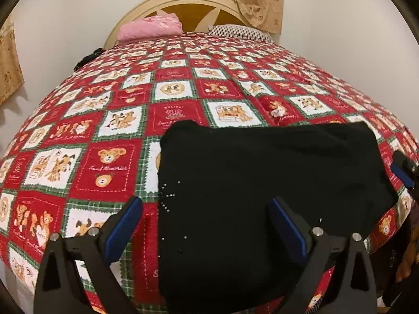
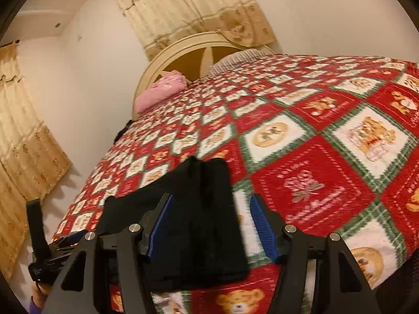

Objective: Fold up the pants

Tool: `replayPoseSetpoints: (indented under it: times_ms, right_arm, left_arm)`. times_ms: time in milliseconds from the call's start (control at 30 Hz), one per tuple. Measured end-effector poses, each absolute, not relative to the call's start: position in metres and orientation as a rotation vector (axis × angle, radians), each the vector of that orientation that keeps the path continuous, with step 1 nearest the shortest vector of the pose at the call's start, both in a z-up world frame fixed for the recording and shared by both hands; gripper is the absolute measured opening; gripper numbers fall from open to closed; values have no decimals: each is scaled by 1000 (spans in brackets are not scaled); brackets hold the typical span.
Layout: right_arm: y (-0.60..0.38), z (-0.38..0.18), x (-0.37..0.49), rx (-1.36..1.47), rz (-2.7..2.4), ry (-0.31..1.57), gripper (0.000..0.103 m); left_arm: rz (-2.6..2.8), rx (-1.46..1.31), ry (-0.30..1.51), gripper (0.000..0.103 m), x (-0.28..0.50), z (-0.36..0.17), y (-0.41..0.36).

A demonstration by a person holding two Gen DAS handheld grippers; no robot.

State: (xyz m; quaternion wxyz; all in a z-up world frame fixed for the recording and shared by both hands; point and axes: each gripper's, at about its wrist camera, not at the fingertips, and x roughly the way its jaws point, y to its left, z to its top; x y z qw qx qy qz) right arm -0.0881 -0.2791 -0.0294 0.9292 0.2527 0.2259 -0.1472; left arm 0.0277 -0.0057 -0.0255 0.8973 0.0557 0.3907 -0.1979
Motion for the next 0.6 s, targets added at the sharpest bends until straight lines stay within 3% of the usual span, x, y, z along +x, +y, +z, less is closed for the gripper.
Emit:
replayPoseSetpoints:
  times_ms: [600]
  right_arm:
    - [-261,-54,-70,528,-247,532,64]
  left_arm:
    - [-423,-80,888,103,47,-45,15]
